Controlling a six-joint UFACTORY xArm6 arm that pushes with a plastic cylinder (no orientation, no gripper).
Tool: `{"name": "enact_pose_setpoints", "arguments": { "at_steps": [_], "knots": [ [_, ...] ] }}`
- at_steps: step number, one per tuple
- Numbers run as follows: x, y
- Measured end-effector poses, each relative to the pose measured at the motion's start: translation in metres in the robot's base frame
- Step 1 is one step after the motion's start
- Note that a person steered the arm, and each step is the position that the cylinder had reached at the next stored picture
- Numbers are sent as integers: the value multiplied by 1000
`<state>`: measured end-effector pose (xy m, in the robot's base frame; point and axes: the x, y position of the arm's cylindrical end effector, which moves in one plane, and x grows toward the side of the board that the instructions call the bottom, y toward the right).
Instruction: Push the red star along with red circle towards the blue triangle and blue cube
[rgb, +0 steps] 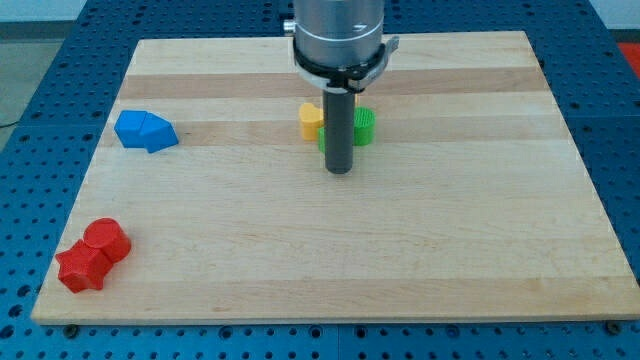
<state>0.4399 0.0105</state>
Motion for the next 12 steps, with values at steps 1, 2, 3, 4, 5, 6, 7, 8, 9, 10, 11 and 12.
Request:
{"name": "enact_pose_setpoints", "arguments": {
  "at_steps": [1,2,3,4,5,6,7,8,9,10,11,12],
  "knots": [
    [0,8],
    [22,6],
    [64,4],
    [111,4],
    [144,-10],
    [169,-49],
    [178,-77],
    [178,-113],
    [179,-149],
    [178,-180],
    [178,-204],
    [178,-228]
  ]
}}
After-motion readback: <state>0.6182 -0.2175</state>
